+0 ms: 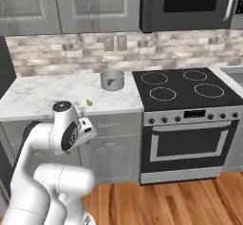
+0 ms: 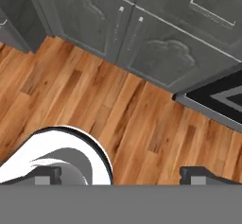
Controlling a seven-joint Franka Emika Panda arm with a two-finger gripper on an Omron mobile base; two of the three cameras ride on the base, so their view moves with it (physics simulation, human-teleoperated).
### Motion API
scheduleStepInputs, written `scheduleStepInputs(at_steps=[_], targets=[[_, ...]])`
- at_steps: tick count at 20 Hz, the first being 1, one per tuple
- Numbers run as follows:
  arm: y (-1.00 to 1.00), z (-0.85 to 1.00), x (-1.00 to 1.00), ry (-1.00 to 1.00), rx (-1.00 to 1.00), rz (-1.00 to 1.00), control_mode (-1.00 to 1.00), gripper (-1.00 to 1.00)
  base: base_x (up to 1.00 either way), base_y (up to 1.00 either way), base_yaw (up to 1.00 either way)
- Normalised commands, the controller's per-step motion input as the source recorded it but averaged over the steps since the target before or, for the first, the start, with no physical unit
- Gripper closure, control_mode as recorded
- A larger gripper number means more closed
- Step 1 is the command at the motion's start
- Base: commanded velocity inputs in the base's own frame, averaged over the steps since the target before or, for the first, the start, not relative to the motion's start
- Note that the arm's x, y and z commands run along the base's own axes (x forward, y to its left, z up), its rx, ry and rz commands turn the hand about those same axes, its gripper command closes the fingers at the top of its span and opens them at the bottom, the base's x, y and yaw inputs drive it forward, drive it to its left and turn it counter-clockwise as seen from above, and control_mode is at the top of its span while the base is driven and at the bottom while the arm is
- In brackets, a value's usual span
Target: Place the lemon wedge and sweet potato inside the fridge drawer. Close the drawer after placing the vegetables.
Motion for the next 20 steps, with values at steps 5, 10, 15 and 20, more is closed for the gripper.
scheduleStepInputs(at_steps=[5, 10, 15, 20], targets=[[0.0, 0.0, 0.0, 0.0, 0.0, 0.0, 1.0, -1.0, 0.89, -0.27, 0.42], [0.0, 0.0, 0.0, 0.0, 0.0, 0.0, 1.0, -1.0, 0.86, 0.0, 0.3], [0.0, 0.0, 0.0, 0.0, 0.0, 0.0, 1.0, -1.0, 0.61, -0.34, 0.18], [-0.07, -0.05, 0.47, 0.02, 0.01, -0.02, -1.0, -1.0, 0.07, -0.07, 0.01]])
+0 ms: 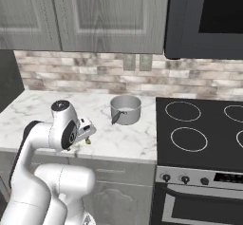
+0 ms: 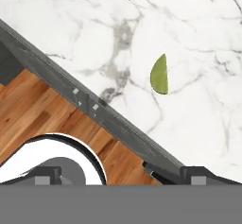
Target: Place the lemon wedge and sweet potato inside the fridge drawer. Close the drawer after placing the vegetables.
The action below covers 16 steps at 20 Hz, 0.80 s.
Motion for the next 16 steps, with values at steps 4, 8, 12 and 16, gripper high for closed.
scheduleStepInputs(at_steps=[4, 8, 12, 16], targets=[[0.0, -0.15, 0.93, 0.17, 0.02, -0.07, -1.0, -1.0, 0.0, 0.0, 0.0], [-0.06, -0.14, 0.86, 0.23, 0.02, 0.0, -1.0, -1.0, 0.0, 0.0, 0.0], [0.0, -0.49, 0.64, 0.15, 0.0, 0.0, -1.0, -1.0, 0.0, 0.0, 0.0], [0.02, -0.64, 0.33, 0.03, 0.0, 0.0, -1.0, -1.0, 0.0, 0.0, 0.0]])
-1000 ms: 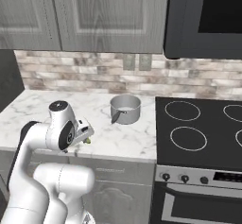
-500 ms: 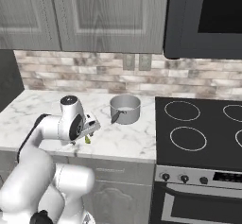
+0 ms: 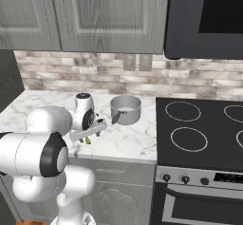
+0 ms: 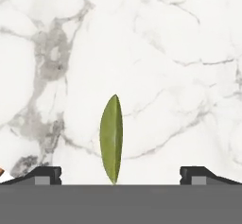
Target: Place the lemon wedge and sweet potato inside the fridge drawer. Close the drawer after placing the vegetables.
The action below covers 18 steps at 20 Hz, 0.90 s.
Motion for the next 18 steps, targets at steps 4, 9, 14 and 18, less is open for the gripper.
scheduleStepInputs(at_steps=[4, 9, 14, 18], targets=[[0.0, -0.4, 0.01, 0.0, 0.0, 0.0, -1.0, -1.0, 0.0, 0.0, 0.0], [0.04, -0.31, 0.0, -0.01, 0.0, 0.0, -1.0, -1.0, 0.0, 0.0, 0.0], [0.1, -0.29, -0.04, -0.06, 0.0, 0.0, -1.0, -1.0, 0.0, 0.0, 0.0], [0.29, -0.33, 0.0, -0.01, 0.0, 0.0, -1.0, -1.0, 0.0, 0.0, 0.0]])
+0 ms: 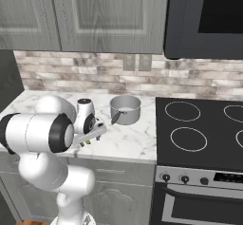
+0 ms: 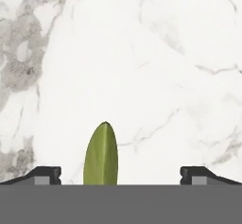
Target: Place the lemon wedge and sweet potato inside the fridge drawer. Close the drawer after placing the vegetables.
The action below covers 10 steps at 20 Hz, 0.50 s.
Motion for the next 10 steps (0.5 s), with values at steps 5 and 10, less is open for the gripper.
scheduleStepInputs(at_steps=[5, 10], targets=[[0.18, -0.43, 0.0, 0.0, 0.0, 0.0, -1.0, 1.0, 0.0, 0.0, 0.0], [0.24, -0.22, 0.0, 0.0, 0.0, 0.0, -1.0, 1.0, 0.0, 0.0, 0.0]])
